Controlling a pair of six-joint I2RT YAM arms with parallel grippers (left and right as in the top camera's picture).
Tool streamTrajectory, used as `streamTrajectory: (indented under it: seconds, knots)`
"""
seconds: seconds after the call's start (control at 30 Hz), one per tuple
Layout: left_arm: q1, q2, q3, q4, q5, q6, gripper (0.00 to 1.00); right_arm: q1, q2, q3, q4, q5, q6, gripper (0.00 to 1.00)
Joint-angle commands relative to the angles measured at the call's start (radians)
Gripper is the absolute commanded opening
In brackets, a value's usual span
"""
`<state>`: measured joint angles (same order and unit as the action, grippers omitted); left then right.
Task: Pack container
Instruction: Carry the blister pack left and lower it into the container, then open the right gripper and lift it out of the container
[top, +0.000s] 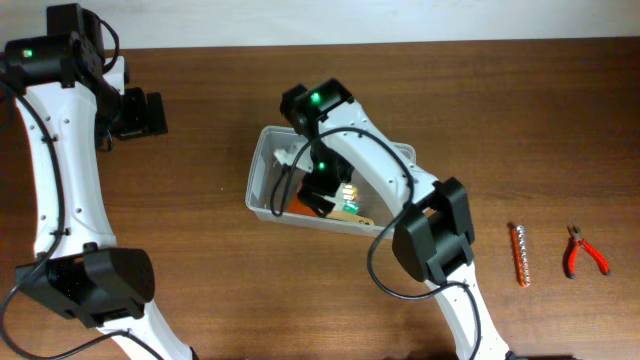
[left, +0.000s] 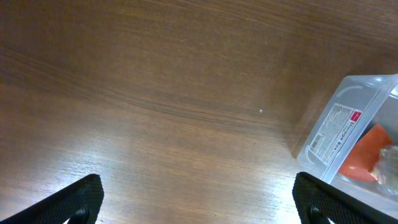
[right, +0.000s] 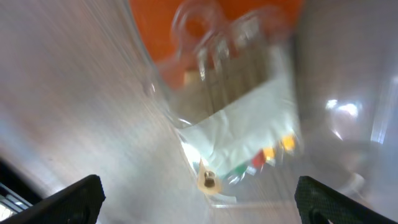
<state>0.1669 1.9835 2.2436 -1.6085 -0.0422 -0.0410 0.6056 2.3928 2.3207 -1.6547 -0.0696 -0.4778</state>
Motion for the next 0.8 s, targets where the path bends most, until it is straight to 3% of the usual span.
streamTrajectory:
  seconds: [0.0, 0.17, 0.43, 0.57, 0.77]
  knots:
    - [0.006, -0.004, 0.010, -0.002, -0.007, 0.012, 0.99, -0.014, -0.032, 0.201, -0.045, 0.034, 0.131, 0.99]
    - [0.006, -0.004, 0.010, -0.002, -0.007, 0.012, 0.99, -0.053, -0.131, 0.301, -0.045, 0.085, 0.268, 0.99]
    - [0.006, -0.004, 0.010, -0.002, -0.007, 0.012, 0.99, -0.185, -0.429, 0.215, -0.045, 0.084, 0.354, 0.99]
    - [0.006, -0.004, 0.010, -0.002, -0.007, 0.012, 0.99, -0.293, -0.613, 0.010, -0.045, 0.105, 0.358, 0.99]
    - [0.006, -0.004, 0.010, -0.002, -0.007, 0.012, 0.99, -0.527, -0.864, -0.439, -0.044, 0.087, 0.406, 0.99]
